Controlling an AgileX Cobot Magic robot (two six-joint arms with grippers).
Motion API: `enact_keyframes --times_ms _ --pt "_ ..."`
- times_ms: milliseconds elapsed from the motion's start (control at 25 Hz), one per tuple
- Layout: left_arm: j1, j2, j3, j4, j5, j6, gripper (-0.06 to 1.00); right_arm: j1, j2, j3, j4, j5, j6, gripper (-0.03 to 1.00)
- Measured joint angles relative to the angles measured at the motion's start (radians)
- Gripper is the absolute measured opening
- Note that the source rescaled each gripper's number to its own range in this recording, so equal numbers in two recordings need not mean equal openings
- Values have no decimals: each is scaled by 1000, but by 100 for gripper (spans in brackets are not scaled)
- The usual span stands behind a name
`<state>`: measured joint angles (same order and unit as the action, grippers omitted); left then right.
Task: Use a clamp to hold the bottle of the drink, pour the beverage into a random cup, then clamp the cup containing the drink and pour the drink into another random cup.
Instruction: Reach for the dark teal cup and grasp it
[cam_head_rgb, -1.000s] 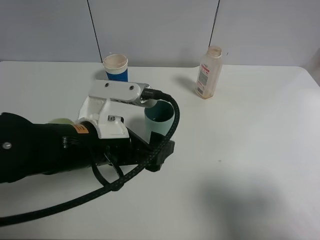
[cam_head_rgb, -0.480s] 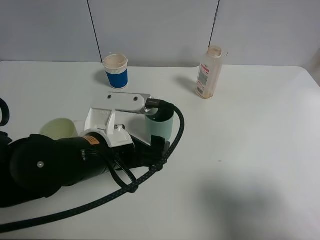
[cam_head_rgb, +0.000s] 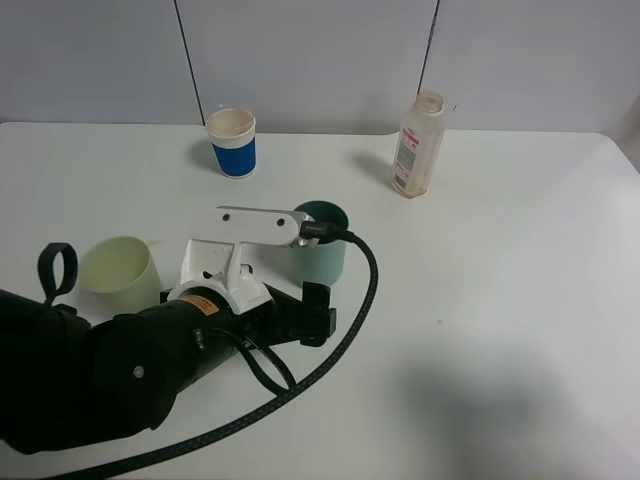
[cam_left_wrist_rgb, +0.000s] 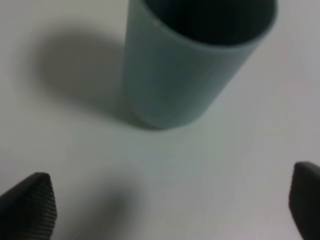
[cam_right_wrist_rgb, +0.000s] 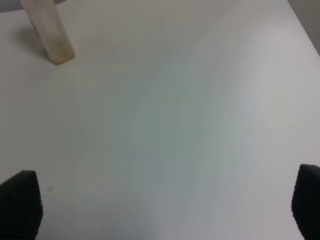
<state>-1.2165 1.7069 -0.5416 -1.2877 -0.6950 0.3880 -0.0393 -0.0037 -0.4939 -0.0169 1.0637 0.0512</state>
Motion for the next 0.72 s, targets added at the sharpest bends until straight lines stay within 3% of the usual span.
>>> enact_keyframes --times_ms 520,720 --pt "0 120 -61 14 -104 -12 80 0 0 0 0 0 0 100" --pt "0 120 -67 23 -124 -73 80 0 0 0 0 0 0 100"
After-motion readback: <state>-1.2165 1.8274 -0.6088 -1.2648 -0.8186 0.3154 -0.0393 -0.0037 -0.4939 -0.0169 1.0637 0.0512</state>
